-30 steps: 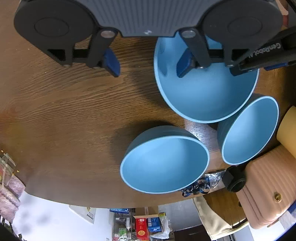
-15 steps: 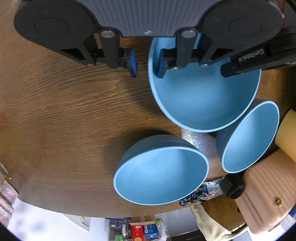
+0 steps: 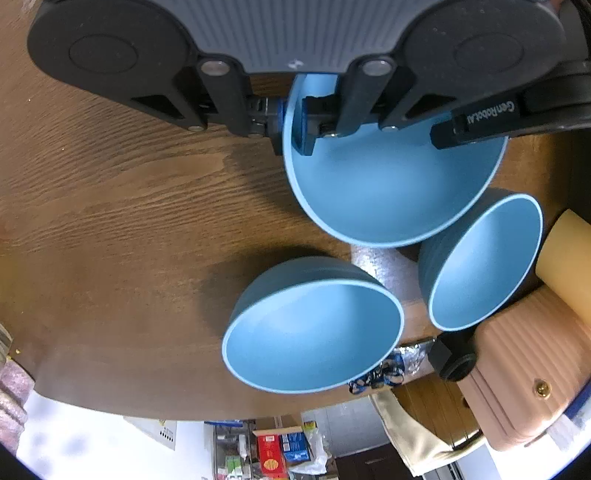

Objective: Organize plates and bowls
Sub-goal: 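Close the left gripper on the bowl rim while the right gripper clamps it, then lift the light-blue bowl with both grippers and carry it toward the black bag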

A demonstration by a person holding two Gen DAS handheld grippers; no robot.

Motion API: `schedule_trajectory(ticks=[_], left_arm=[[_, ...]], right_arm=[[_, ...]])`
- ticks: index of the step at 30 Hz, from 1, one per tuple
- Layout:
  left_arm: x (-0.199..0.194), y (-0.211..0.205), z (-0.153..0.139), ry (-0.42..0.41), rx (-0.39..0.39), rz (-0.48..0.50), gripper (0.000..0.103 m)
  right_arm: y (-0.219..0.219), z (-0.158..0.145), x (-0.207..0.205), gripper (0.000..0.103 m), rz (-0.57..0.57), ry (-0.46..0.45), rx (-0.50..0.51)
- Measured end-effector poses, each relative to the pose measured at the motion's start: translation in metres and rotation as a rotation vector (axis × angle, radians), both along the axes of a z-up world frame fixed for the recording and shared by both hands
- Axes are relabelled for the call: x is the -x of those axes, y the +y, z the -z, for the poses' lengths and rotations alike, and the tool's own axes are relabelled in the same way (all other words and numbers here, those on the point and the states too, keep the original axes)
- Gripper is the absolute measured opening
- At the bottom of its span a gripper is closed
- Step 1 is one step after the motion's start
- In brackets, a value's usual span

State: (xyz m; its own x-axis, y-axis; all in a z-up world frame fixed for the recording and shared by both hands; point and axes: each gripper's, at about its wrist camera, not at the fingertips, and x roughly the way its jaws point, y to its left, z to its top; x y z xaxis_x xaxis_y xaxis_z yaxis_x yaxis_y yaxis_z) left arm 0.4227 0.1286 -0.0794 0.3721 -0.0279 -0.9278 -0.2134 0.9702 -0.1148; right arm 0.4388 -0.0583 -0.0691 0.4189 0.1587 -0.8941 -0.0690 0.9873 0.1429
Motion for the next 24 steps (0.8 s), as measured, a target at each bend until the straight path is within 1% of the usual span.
schedule_trajectory(ticks=[15, 24], left_arm=[[0.012, -0.018, -0.024, -0.059, 0.000, 0.032, 0.020], [0.025, -0.022, -0.035, -0.087, -0.001, 0.043, 0.020]], right_arm=[[-0.016, -0.021, 0.016, 0.008, 0.025, -0.064, -0.015], [-0.023, -0.032, 0.030, 0.008, 0.031, -0.092, -0.019]])
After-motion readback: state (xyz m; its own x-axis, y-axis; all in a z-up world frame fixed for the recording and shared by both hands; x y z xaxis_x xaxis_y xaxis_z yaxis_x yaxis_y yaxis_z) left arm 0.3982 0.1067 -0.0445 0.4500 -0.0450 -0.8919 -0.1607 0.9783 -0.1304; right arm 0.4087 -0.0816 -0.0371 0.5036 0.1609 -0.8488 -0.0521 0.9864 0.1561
